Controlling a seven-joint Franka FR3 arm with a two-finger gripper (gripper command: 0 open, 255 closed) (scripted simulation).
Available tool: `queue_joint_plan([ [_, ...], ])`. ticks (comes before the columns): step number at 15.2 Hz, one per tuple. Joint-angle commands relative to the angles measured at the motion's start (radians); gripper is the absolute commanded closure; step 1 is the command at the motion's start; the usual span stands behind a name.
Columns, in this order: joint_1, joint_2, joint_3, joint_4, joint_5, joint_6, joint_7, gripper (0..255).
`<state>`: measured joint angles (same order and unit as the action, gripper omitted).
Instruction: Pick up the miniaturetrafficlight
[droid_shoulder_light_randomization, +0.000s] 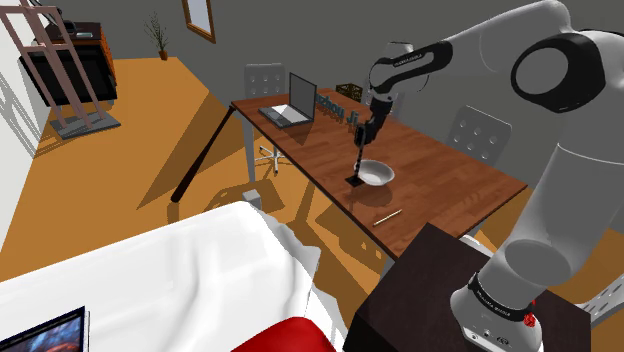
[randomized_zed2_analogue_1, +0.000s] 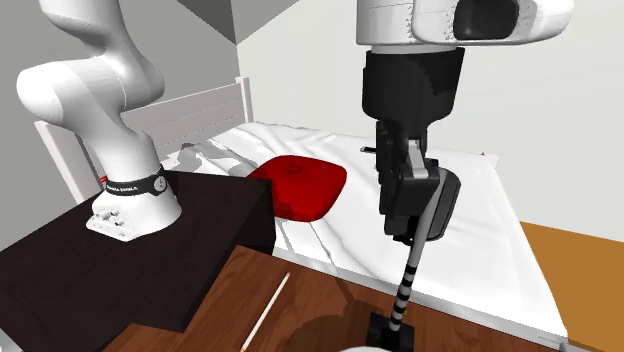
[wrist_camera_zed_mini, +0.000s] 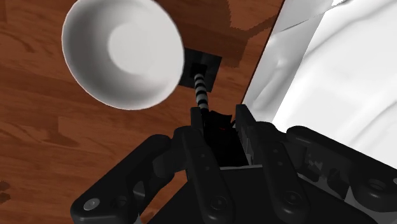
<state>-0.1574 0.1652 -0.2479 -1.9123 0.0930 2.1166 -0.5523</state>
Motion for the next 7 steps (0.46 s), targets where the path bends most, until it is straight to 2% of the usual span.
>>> queue_joint_plan([
  [1, 0.001, -0.01, 0.0, 0.017, -0.004, -0.027, 0.005, 255],
  [7, 0.002, -0.027, -0.001, 0.053, -0.011, -0.078, 0.01, 255],
])
